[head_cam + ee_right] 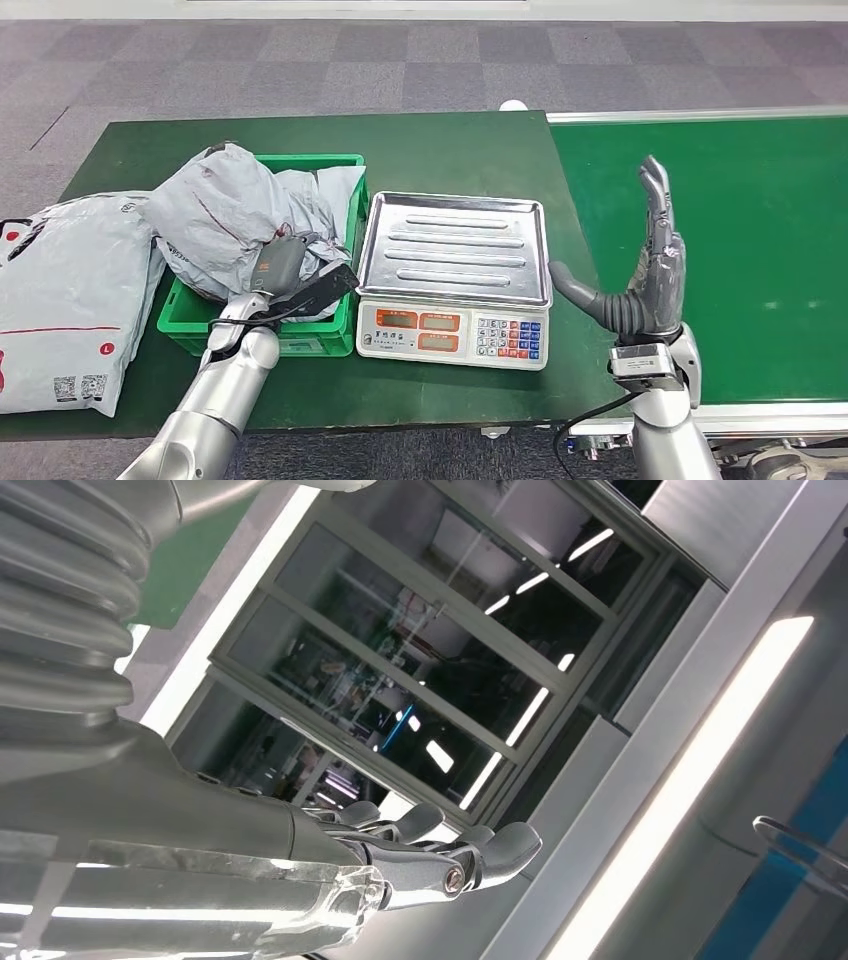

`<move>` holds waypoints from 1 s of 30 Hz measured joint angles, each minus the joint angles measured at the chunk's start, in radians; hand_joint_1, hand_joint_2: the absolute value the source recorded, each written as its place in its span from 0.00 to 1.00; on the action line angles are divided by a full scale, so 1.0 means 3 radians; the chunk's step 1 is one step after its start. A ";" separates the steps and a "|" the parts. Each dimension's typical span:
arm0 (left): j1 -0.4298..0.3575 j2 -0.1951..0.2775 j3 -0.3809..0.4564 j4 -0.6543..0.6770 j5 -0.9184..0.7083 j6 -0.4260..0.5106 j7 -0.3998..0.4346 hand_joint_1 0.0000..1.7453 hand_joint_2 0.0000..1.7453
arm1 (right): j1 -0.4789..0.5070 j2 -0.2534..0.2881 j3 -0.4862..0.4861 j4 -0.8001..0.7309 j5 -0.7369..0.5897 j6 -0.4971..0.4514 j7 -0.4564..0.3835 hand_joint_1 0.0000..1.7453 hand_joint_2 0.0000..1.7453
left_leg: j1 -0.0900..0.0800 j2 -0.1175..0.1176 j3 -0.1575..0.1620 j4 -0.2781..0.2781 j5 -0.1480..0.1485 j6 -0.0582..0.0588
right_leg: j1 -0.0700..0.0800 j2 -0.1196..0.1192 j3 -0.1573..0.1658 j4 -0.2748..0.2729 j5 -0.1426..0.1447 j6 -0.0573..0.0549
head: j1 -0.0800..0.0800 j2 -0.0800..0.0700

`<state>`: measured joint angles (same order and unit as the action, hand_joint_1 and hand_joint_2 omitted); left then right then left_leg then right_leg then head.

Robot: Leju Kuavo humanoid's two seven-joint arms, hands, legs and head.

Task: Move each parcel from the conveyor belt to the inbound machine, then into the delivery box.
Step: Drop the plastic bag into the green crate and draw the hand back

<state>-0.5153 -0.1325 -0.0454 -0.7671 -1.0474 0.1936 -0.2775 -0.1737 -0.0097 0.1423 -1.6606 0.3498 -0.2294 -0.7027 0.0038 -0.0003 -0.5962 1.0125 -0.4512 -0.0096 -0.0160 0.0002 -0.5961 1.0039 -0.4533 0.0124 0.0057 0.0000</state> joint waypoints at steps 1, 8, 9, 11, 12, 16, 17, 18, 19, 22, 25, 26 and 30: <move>-0.0002 0.0003 0.0001 0.0005 0.0000 -0.0001 -0.0001 1.00 1.00 | 0.0000 0.0000 0.0000 0.0000 0.0000 0.0003 0.0000 0.00 1.00 | 0.0000 0.0000 0.0002 0.0000 0.0000 0.0000 | 0.0000 0.0000 0.0002 0.0000 0.0000 0.0000 | 0.0000 0.0000; -0.0003 0.0020 0.0051 0.0005 0.0303 -0.0200 -0.0135 0.01 1.00 | -0.0004 0.0003 -0.0001 0.0005 0.0009 0.0045 0.0000 0.00 1.00 | 0.0000 0.0000 0.0005 0.0000 0.0000 0.0000 | 0.0000 -0.0001 0.0006 0.0000 0.0000 0.0000 | 0.0000 0.0000; 0.0010 0.0025 0.0071 -0.0015 0.0407 -0.0192 -0.0214 0.00 1.00 | -0.0005 0.0003 -0.0001 0.0007 0.0005 0.0052 0.0000 0.00 1.00 | 0.0000 0.0000 0.0005 0.0000 0.0000 0.0000 | 0.0001 -0.0001 0.0007 0.0000 0.0000 0.0000 | 0.0000 0.0000; 0.0075 0.0031 0.0113 -0.0103 0.0677 -0.0021 -0.0469 0.00 1.00 | -0.0006 0.0003 -0.0001 0.0007 -0.0005 0.0070 0.0000 0.00 1.00 | 0.0001 0.0001 0.0005 0.0000 0.0000 -0.0001 | 0.0001 0.0000 0.0005 0.0001 0.0000 0.0000 | 0.0000 0.0000; 0.0121 0.0031 0.0138 -0.0175 0.0855 0.0086 -0.0634 0.00 1.00 | -0.0004 0.0003 -0.0001 0.0007 -0.0010 0.0081 0.0000 0.00 1.00 | 0.0001 0.0002 0.0004 0.0000 0.0000 -0.0001 | 0.0001 0.0002 0.0003 0.0001 0.0000 0.0000 | 0.0000 0.0000; 0.0317 0.0041 0.0229 -0.0552 0.1865 -0.0040 -0.1257 0.00 1.00 | -0.0008 0.0004 -0.0001 0.0013 -0.0039 0.0136 0.0000 0.00 1.00 | 0.0001 0.0002 -0.0001 0.0000 0.0000 -0.0001 | 0.0001 0.0004 -0.0001 0.0001 -0.0001 -0.0001 | 0.0000 0.0000; 0.0375 0.0053 0.0239 -0.0672 0.2179 -0.0208 -0.1338 0.00 1.00 | -0.0015 0.0004 -0.0001 0.0023 -0.0053 0.0154 0.0000 0.00 1.00 | 0.0001 0.0002 -0.0003 0.0000 -0.0001 -0.0001 | 0.0001 0.0003 -0.0002 0.0001 -0.0001 -0.0001 | 0.0000 0.0000; 0.0435 0.0070 0.0242 -0.0794 0.2472 -0.0377 -0.1379 0.00 1.00 | -0.0027 0.0004 -0.0001 0.0039 -0.0066 0.0171 0.0001 0.00 1.00 | 0.0001 0.0001 -0.0004 0.0000 -0.0001 -0.0001 | 0.0001 0.0002 -0.0004 0.0001 -0.0001 -0.0001 | 0.0000 0.0000; 0.0495 0.0092 0.0242 -0.0912 0.2723 -0.0521 -0.1398 0.00 1.00 | -0.0043 0.0004 -0.0001 0.0061 -0.0082 0.0187 0.0001 0.00 1.00 | 0.0001 0.0002 -0.0006 -0.0001 -0.0001 -0.0001 | 0.0002 0.0003 -0.0006 0.0001 -0.0001 -0.0001 | 0.0000 0.0000; 0.0646 0.0160 0.0241 -0.1190 0.3098 -0.0683 -0.1413 0.00 1.00 | -0.0105 0.0004 -0.0001 0.0149 -0.0128 0.0209 0.0001 0.00 1.00 | 0.0002 0.0002 -0.0009 -0.0001 -0.0001 -0.0001 | 0.0002 0.0002 -0.0010 0.0001 -0.0002 -0.0002 | 0.0000 0.0000; 0.0757 0.0214 0.0230 -0.1392 0.3190 -0.0695 -0.1416 0.00 1.00 | -0.0146 0.0004 -0.0001 0.0220 -0.0157 0.0209 0.0001 0.00 1.00 | 0.0002 0.0000 -0.0010 0.0000 -0.0001 -0.0001 | 0.0002 -0.0001 -0.0010 0.0001 -0.0003 -0.0002 | 0.0000 0.0000; 0.0782 0.0226 0.0220 -0.1442 0.3200 -0.0695 -0.1417 0.00 1.00 | -0.0156 0.0004 -0.0001 0.0237 -0.0161 0.0209 0.0001 0.00 1.00 | 0.0002 -0.0001 -0.0010 0.0000 -0.0001 -0.0001 | 0.0002 -0.0001 -0.0010 0.0001 -0.0003 -0.0002 | 0.0000 0.0000; 0.0864 0.0255 0.0185 -0.1653 0.3267 -0.0743 -0.1417 0.00 1.00 | -0.0194 0.0004 -0.0001 0.0302 -0.0162 0.0212 0.0001 0.00 1.00 | 0.0001 0.0000 -0.0010 0.0000 -0.0001 -0.0001 | 0.0002 -0.0001 -0.0011 0.0001 -0.0003 -0.0002 | 0.0000 0.0000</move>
<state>-0.2561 -0.0561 0.0100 -1.2629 -0.0672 -0.0292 -0.7025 -0.2318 -0.0084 0.1419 -1.5699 0.3011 -0.1659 -0.7023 0.0042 -0.0003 -0.5993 1.0125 -0.4516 -0.0099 -0.0155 0.0000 -0.5993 1.0042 -0.4541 0.0117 0.0057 0.0000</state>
